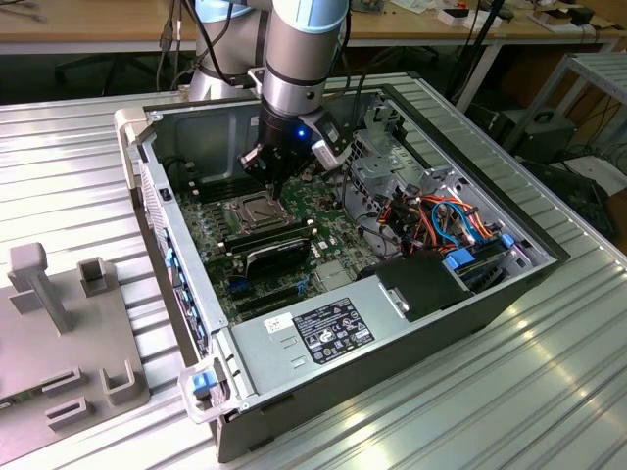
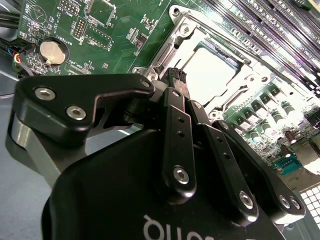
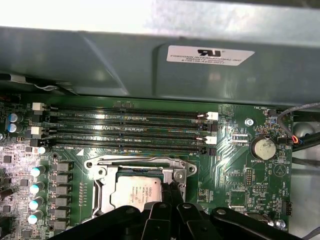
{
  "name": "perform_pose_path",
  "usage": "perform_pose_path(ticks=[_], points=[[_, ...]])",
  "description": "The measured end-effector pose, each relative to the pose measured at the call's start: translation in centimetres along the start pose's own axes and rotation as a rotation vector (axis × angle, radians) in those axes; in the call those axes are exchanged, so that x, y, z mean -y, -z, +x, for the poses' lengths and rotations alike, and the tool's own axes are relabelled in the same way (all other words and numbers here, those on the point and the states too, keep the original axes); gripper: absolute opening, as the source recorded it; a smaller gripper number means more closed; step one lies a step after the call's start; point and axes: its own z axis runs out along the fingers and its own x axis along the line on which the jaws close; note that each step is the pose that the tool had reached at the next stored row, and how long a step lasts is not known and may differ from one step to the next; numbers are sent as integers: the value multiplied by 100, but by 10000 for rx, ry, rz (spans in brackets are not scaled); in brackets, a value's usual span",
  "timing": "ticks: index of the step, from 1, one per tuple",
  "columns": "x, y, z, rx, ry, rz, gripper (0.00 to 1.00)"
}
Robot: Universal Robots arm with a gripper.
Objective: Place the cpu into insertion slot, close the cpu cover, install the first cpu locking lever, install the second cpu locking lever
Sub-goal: 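Install the second cpu locking lever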
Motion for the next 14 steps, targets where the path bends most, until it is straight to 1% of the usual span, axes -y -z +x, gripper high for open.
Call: perform_pose_path(ticks=[6, 8, 12, 14], points=[[59, 2, 0, 1, -1, -1, 11], [76, 2, -10, 1, -2, -2, 11], [88, 3, -45, 0, -1, 0, 11], [90, 3, -45, 1, -3, 0, 11]])
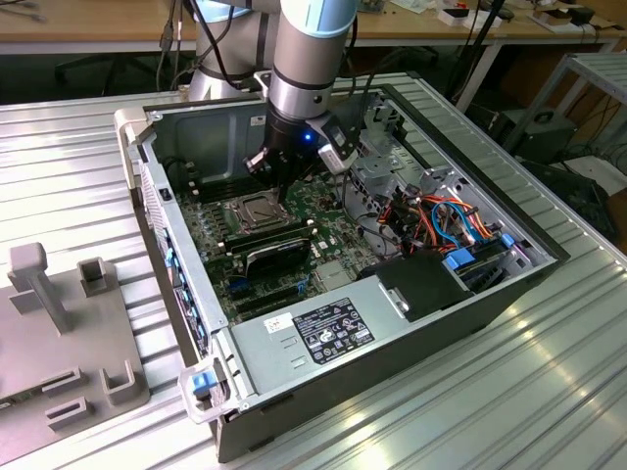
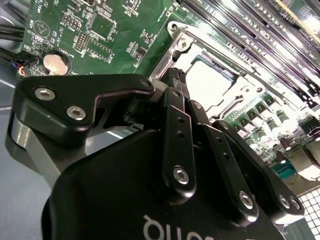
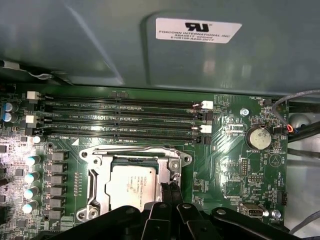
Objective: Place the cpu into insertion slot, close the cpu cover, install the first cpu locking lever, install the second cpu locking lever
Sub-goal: 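Install the second cpu locking lever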
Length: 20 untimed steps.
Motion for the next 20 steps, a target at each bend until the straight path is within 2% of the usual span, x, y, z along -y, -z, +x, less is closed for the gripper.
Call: perform_pose_path(ticks=[5, 10, 12, 15, 17, 20], points=[[2, 7, -1, 1, 2, 0, 11], [10, 62, -2, 0, 4, 1, 11], [36, 79, -1, 0, 2, 4, 11], [105, 90, 2, 0, 1, 4, 11], [346, 101, 13, -4, 2, 4, 11], [359, 100, 14, -6, 2, 4, 11]])
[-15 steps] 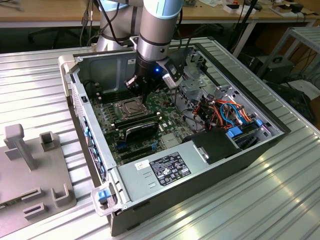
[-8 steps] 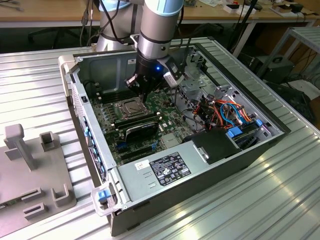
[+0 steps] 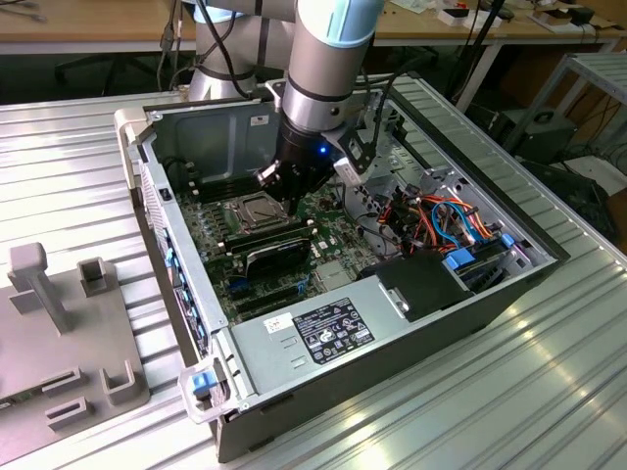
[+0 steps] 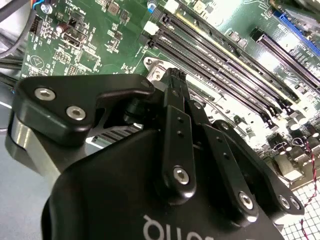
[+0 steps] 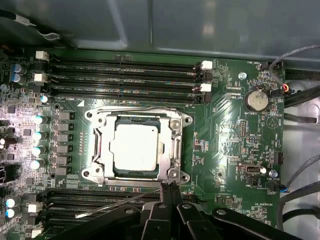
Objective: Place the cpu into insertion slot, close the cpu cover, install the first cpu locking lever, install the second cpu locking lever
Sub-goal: 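Install the second cpu locking lever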
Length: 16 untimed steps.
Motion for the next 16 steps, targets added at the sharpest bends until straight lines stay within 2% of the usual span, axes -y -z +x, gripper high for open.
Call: perform_pose_path(ticks=[12, 14, 16], points=[[5, -6, 22, 1, -3, -2, 11], [5, -5, 50, 0, 0, 0, 11], [3, -4, 121, 0, 0, 0, 11]])
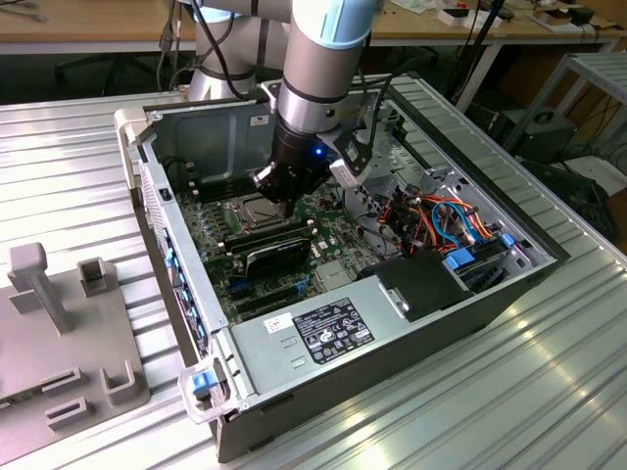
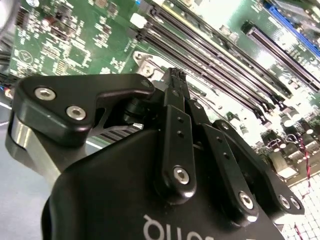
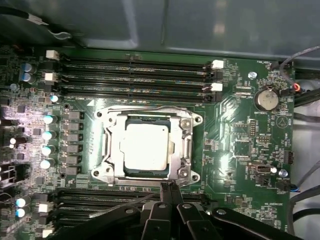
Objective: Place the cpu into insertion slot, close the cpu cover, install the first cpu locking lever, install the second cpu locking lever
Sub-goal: 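Install the second cpu locking lever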
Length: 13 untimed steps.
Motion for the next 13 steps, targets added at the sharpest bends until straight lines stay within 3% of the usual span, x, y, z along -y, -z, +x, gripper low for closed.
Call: perform_pose_path(ticks=[5, 9, 13], points=[[-4, -6, 105, 1, 0, -1, 11], [-5, -5, 119, -1, 1, 1, 11], [-3, 14, 83, -21, 1, 29, 11]])
